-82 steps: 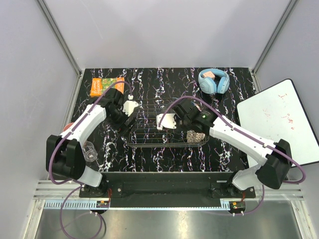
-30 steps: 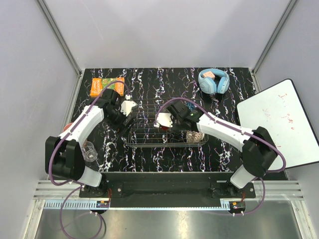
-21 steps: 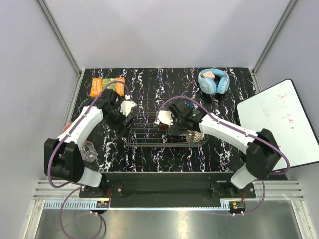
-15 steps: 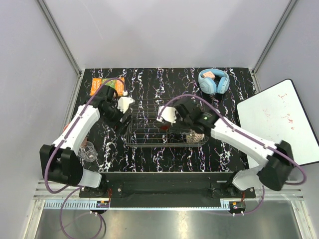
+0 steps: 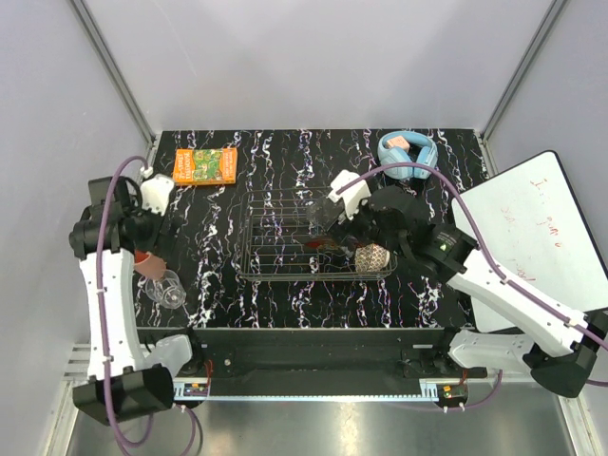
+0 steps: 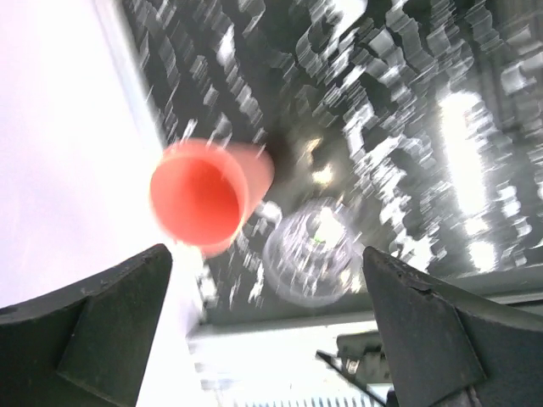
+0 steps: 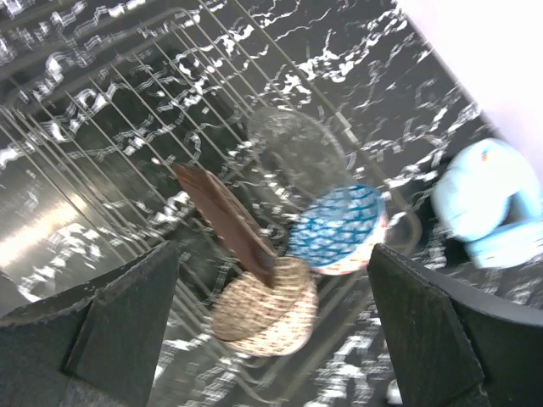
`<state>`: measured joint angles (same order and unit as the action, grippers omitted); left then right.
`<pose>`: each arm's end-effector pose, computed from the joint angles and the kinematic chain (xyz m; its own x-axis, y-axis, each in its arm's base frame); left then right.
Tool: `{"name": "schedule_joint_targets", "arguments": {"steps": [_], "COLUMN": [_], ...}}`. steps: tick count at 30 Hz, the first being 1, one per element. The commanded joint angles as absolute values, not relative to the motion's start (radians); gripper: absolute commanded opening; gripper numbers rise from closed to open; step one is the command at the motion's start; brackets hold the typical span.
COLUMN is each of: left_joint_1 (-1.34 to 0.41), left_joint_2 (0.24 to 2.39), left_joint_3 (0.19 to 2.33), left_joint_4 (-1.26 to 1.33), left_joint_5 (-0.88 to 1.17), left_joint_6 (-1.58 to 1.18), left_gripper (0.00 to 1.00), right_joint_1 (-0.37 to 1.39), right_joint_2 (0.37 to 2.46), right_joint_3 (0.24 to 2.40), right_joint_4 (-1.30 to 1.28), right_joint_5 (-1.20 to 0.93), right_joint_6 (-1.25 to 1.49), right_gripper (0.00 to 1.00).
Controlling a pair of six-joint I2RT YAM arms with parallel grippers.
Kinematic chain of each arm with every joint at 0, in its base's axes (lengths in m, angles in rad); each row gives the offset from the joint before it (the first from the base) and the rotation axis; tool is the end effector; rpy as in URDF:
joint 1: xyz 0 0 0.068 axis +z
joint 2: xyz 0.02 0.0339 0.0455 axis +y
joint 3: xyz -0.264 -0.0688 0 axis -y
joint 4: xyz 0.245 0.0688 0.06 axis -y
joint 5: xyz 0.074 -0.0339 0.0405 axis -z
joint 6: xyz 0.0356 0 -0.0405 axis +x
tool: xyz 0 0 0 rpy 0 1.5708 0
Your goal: Load the mixed dishes into the dish rack
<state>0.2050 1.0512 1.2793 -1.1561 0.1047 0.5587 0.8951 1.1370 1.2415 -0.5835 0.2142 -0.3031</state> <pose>0.1766 0.0329 0.3689 -0.7393 0.3847 -0.5526 0.2957 0.9228 0.2468 0.1579 0.1849 0.3881 -0.0828 -0.5696 -0.8178 -0.7011 0.6164 -0.3584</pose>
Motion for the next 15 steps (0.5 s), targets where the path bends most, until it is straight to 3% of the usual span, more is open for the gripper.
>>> {"name": "schedule_joint_targets", "arguments": {"steps": [1, 3, 6, 15], "left_joint_1": [0.32, 0.362, 0.38, 0.38], "left_joint_2": [0.996, 0.994, 1.034, 1.242], "left_joint_3": [1.189, 1.157, 1.129, 1.144], "left_joint_4": [-1.175, -1.135, -1.026, -0.897], "left_joint_5": [0.12, 0.124, 0.091, 0.094], "left_joint_6": [0.652, 0.65, 0.597, 0.448], "left_gripper": [0.99, 0.99, 0.92, 0.82], "right_joint_1": [0.899, 0.897, 0.897, 0.897], "right_joint_2": [1.112, 1.089, 1.039, 1.012], "right_joint_3": [1.143, 1.089, 1.026, 0.991], "right_joint_4": [-0.398, -0.341, -0.238, -0.218], "right_joint_5": [0.19, 0.19, 0.183, 0.118], "right_joint_6": [-0.098, -0.071, -0.026, -0.006], "right_gripper": [0.94, 0.87, 0.76, 0.7]}}
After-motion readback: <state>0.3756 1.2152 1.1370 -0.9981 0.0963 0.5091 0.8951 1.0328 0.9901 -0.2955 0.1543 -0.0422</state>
